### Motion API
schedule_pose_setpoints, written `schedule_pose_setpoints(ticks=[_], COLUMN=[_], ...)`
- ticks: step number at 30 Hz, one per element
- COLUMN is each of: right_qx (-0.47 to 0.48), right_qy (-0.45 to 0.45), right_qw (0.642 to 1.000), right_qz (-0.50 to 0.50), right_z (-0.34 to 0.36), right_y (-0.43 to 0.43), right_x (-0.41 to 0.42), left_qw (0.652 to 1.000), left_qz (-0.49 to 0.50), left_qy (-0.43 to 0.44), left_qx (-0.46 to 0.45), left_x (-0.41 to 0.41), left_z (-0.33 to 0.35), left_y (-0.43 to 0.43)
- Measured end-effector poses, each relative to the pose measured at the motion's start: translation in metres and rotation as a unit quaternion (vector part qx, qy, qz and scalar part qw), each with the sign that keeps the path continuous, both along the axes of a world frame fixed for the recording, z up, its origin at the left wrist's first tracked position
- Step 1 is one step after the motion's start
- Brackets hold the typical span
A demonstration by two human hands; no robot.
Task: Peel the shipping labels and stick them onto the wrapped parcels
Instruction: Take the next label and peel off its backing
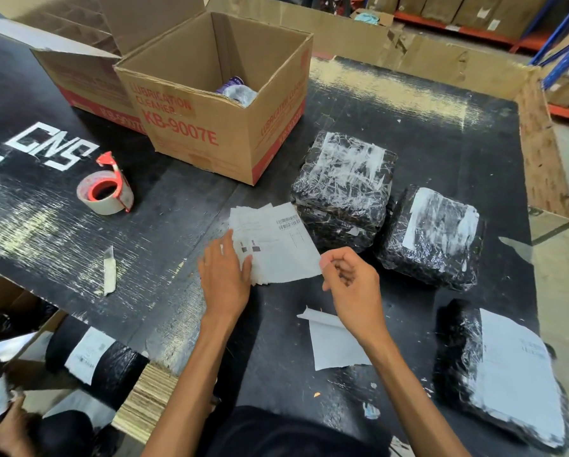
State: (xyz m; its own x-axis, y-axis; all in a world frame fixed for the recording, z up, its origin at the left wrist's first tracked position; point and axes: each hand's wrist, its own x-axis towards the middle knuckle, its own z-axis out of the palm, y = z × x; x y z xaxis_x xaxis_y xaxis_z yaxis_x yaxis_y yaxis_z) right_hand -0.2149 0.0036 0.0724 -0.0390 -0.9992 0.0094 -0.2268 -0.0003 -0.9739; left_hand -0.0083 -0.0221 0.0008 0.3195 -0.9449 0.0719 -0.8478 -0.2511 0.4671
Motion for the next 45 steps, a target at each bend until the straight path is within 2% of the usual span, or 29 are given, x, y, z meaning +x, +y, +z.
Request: schedule_pose_setpoints(ticks=[2, 4, 6, 7, 12, 13, 16, 20, 22, 26, 31, 45], right_qx=[-0.001, -0.01, -0.025, -0.032, -0.055, -0.058, -0.066, -0.064, -0.068, -0.067, -0.051, -0.043], right_qy=[-0.014, -0.032, -0.041, -0.04, -0.059, -0.058, -0.054, -0.086, -0.091, -0.096, -0.127, -0.113], right_qw=[1.0, 0.999, 0.999, 0.999, 0.994, 0.993, 0.99, 0.982, 0.979, 0.982, 0.981, 0.991], right_qz=[0.02, 0.016, 0.0, -0.008, -0.07, -0.082, -0.109, -0.156, -0.167, -0.149, -0.137, -0.063], right_z=[0.013, 0.025, 0.034, 0.037, 0.047, 0.049, 0.054, 0.059, 0.061, 0.062, 0.062, 0.062], right_y=[0.007, 0.014, 0.019, 0.021, 0.024, 0.024, 0.026, 0.027, 0.027, 0.029, 0.032, 0.036], right_x=[-0.003, -0.004, -0.005, -0.005, -0.014, -0.017, -0.028, -0.041, -0.045, -0.05, -0.064, -0.081], left_qw=[0.992, 0.957, 0.877, 0.844, 0.781, 0.774, 0.788, 0.76, 0.762, 0.805, 0.791, 0.793], left_qz=[0.053, 0.088, 0.082, 0.062, -0.017, -0.024, -0.064, -0.079, -0.103, -0.097, -0.104, -0.122], left_qy=[0.082, 0.241, 0.464, 0.529, 0.624, 0.632, 0.611, 0.645, 0.64, 0.584, 0.603, 0.595], left_qx=[-0.077, -0.134, -0.09, -0.066, -0.028, -0.024, -0.026, -0.013, -0.01, -0.031, -0.017, 0.038], left_x=[-0.004, -0.014, -0.028, -0.034, -0.058, -0.062, -0.074, -0.086, -0.094, -0.105, -0.101, -0.103], left_z=[0.017, 0.05, 0.088, 0.104, 0.136, 0.139, 0.149, 0.153, 0.154, 0.149, 0.15, 0.148], left_y=[0.01, 0.023, 0.034, 0.037, 0.029, 0.026, 0.018, 0.014, 0.015, 0.011, -0.005, -0.008])
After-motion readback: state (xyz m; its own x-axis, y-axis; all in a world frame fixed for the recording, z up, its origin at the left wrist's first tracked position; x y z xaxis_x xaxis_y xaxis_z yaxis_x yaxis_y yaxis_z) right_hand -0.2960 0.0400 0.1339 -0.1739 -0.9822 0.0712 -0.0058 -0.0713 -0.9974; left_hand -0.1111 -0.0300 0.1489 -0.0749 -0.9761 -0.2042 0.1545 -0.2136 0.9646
